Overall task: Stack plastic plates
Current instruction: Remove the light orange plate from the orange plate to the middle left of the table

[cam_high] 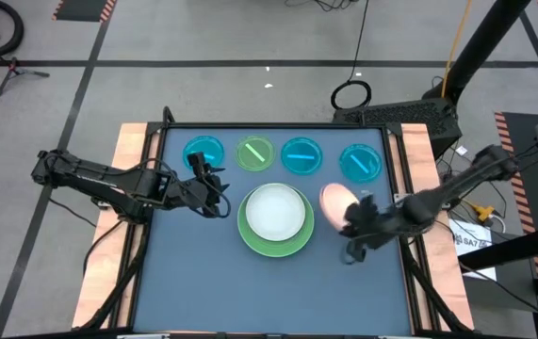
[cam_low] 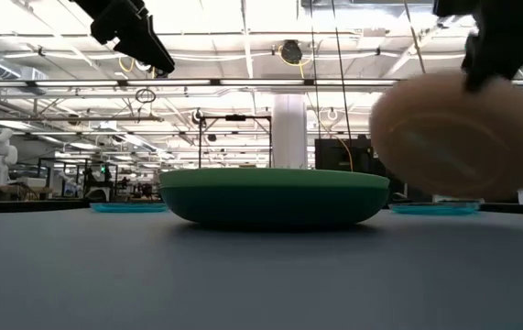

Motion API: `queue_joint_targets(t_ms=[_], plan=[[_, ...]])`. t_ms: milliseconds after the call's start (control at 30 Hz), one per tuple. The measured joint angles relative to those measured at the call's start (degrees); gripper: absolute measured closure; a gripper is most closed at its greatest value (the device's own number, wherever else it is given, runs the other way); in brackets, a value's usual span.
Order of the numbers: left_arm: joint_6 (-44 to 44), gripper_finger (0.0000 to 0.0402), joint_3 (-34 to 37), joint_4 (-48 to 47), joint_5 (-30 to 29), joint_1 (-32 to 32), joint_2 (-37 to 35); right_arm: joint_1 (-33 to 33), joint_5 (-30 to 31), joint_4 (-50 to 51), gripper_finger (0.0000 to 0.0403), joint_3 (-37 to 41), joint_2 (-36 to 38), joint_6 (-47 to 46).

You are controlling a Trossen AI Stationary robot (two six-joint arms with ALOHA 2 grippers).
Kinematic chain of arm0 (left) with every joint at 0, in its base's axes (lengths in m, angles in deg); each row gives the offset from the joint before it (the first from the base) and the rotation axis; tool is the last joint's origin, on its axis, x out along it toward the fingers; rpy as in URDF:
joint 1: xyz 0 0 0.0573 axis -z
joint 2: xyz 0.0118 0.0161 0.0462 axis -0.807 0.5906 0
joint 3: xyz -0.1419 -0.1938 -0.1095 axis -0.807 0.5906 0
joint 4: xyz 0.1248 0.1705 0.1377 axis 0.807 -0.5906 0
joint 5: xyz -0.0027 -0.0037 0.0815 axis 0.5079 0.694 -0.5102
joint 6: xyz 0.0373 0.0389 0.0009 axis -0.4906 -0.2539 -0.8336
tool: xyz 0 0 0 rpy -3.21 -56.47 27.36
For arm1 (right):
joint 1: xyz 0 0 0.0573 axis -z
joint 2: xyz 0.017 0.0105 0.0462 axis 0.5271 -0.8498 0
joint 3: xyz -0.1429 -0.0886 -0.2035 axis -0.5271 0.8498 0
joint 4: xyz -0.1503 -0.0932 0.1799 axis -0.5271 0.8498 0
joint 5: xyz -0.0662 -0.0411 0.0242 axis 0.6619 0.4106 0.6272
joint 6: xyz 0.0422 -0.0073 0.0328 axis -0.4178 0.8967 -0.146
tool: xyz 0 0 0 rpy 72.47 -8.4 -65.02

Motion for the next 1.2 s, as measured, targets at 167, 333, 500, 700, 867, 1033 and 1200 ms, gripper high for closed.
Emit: queue_joint_targets(t_ms=[167,333,500,700,867,1033,1200], plan=[[0.0,0.0179,0.0,0.04,0.0,-0.02,0.0,-3.23,9.9,-1.29,0.0383,7.07,11.34,-10.84],[0.09,0.0179,0.0,0.04,0.02,-0.02,0.0,-3.44,10.29,-0.29,0.0336,15.42,16.27,-24.06],[0.11,0.0179,0.0,0.04,0.04,0.0,0.0,-3.44,10.29,-2.65,0.0336,18.82,17.25,-24.95],[0.15,0.0179,0.0,0.04,0.07,-0.02,0.0,-3.42,11.86,-5.77,0.0386,18.02,18.91,-20.6],[0.17,0.0179,0.0,0.04,0.08,-0.01,0.0,-3.39,11.44,-3.57,0.0395,18.03,16.8,-23.54],[0.2,0.0179,0.0,0.08,0.07,0.0,0.0,-3.37,7.73,-7.45,0.0391,18.04,11.6,-20.45],[-0.01,0.0179,0.0,0.65,0.08,-0.02,0.0,-3.59,-3.09,-13.95,0.0383,18.04,3.77,-6.33]])
